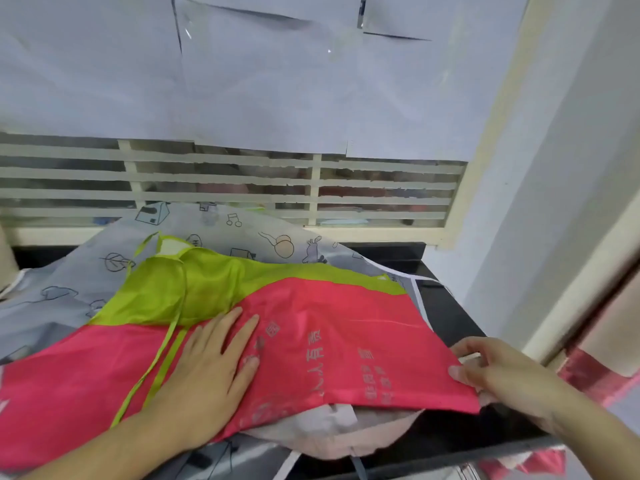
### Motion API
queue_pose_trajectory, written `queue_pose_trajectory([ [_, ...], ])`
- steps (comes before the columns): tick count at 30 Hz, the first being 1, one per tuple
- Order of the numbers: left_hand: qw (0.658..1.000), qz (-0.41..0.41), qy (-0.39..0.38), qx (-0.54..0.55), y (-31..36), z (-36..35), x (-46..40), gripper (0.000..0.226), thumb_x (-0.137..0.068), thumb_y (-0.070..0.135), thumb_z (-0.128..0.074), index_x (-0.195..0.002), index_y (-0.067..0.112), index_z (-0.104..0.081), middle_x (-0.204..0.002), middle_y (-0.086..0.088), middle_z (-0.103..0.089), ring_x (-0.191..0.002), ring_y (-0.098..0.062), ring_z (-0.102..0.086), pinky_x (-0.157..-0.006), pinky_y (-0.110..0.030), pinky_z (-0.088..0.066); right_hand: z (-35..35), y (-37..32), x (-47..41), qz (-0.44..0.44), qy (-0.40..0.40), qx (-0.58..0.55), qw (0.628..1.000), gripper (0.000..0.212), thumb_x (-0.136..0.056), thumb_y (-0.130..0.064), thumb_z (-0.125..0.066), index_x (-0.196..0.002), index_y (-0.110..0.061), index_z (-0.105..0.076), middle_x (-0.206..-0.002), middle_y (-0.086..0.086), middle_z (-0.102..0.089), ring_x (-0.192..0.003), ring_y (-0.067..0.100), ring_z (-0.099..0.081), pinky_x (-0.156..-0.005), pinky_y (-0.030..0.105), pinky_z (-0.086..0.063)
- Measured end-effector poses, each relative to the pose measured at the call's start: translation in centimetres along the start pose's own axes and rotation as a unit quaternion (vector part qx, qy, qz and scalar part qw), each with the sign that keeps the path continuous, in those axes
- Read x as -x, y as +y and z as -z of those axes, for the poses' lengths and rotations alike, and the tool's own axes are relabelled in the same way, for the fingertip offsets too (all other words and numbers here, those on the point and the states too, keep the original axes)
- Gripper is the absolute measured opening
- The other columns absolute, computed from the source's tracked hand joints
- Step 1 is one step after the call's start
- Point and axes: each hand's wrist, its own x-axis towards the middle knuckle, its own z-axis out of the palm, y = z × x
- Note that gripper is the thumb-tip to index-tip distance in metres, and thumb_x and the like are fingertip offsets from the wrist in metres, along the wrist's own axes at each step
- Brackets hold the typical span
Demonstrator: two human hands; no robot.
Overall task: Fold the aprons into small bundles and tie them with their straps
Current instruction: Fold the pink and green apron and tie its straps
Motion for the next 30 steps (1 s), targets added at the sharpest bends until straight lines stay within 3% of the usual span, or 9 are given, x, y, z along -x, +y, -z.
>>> queue_pose_trajectory([
  [4,1.0,0.017,-0.021,-0.004,-0.2,0.8,0.1,0.076,-0.098,0.071,-0.014,-0.165,0.036,-0.017,-0.168,0.003,-0.018,-0.155,-0.019,-0.019,-0.129,-0.042,-0.014,0.8,-0.5,0.2,0.069,0.248,0.088,0.962,0.02,-0.098,-0.006,-0.056,-0.092,-0.023,-0.065,-0.057,0.001,-0.066,-0.05,0.018,-0.054,-0.057,0.032,-0.041],
  [6,0.999,0.033,-0.032,0.0,-0.5,1.3,0.9,0.08,-0.093,0.074,-0.011,-0.165,0.039,-0.014,-0.168,0.004,-0.017,-0.155,-0.018,-0.018,-0.129,-0.041,-0.012,1.4,-0.9,0.5,0.075,0.311,0.15,0.935,0.019,-0.095,-0.009,-0.052,-0.093,-0.027,-0.058,-0.059,-0.002,-0.067,-0.057,0.021,-0.061,-0.059,0.034,-0.046],
  [10,0.996,0.059,-0.064,-0.014,-0.9,1.9,2.9,0.089,-0.081,0.079,0.001,-0.163,0.045,-0.002,-0.17,0.01,-0.001,-0.158,-0.013,-0.002,-0.128,-0.041,-0.003,-1.2,-1.7,1.0,-0.005,0.254,0.434,0.864,0.015,-0.079,-0.018,-0.05,-0.093,-0.021,-0.048,-0.081,0.0,-0.054,-0.083,0.031,-0.063,-0.071,0.04,-0.052],
  [13,0.996,0.059,-0.067,-0.005,-0.6,2.6,2.8,0.089,-0.079,0.081,-0.005,-0.163,0.048,-0.001,-0.17,0.01,0.0,-0.158,-0.014,-0.002,-0.128,-0.043,-0.008,-4.8,-3.9,0.3,0.132,0.314,0.463,0.818,0.027,-0.072,-0.011,-0.058,-0.099,-0.01,-0.058,-0.089,0.007,-0.051,-0.084,0.038,-0.06,-0.068,0.042,-0.048],
  [16,0.997,0.055,-0.059,-0.007,-0.6,3.1,2.3,0.086,-0.083,0.08,-0.014,-0.162,0.05,0.002,-0.169,0.012,0.001,-0.156,-0.014,-0.007,-0.126,-0.043,-0.016,-9.3,-7.6,-1.2,0.295,0.249,0.334,0.86,0.032,-0.091,-0.026,-0.058,-0.12,-0.015,-0.064,-0.118,0.004,-0.062,-0.108,0.029,-0.062,-0.095,0.043,-0.052],
  [18,0.998,0.055,-0.043,-0.004,-1.3,3.2,1.6,0.082,-0.086,0.077,-0.015,-0.162,0.05,-0.001,-0.168,0.014,-0.003,-0.153,-0.014,-0.018,-0.123,-0.042,-0.024,-12.2,-8.7,-2.7,0.323,0.132,0.288,0.892,0.05,-0.098,-0.045,-0.045,-0.141,-0.023,-0.057,-0.143,-0.004,-0.056,-0.133,0.016,-0.051,-0.116,0.032,-0.037],
  [20,0.998,0.051,-0.019,0.011,-2.4,3.4,1.0,0.077,-0.09,0.07,-0.017,-0.162,0.047,-0.009,-0.166,0.014,-0.009,-0.149,-0.016,-0.029,-0.121,-0.039,-0.03,-14.4,-7.9,-4.6,0.324,0.062,0.332,0.884,0.075,-0.095,-0.07,-0.019,-0.16,-0.034,-0.035,-0.165,-0.011,-0.034,-0.152,0.009,-0.029,-0.126,0.027,-0.019],
  [24,0.997,0.046,0.027,0.057,-5.4,4.1,-0.8,0.069,-0.104,0.046,-0.047,-0.165,0.037,-0.016,-0.169,0.007,-0.004,-0.154,-0.018,-0.023,-0.126,-0.03,-0.022,-15.1,-5.0,-7.2,0.278,0.06,0.432,0.856,0.106,-0.068,-0.088,0.031,-0.161,-0.05,0.0,-0.171,-0.022,-0.001,-0.159,0.007,-0.002,-0.127,0.028,-0.002],
  [30,0.986,0.119,0.074,0.089,-9.5,6.1,-5.8,0.075,-0.1,0.039,-0.059,-0.165,0.028,-0.022,-0.171,0.004,-0.004,-0.157,-0.025,-0.016,-0.127,-0.037,-0.02,-15.7,-5.4,-7.4,0.264,0.061,0.45,0.851,0.1,-0.065,-0.086,0.035,-0.157,-0.055,0.008,-0.168,-0.027,0.008,-0.158,0.002,0.006,-0.123,0.023,0.004],
])
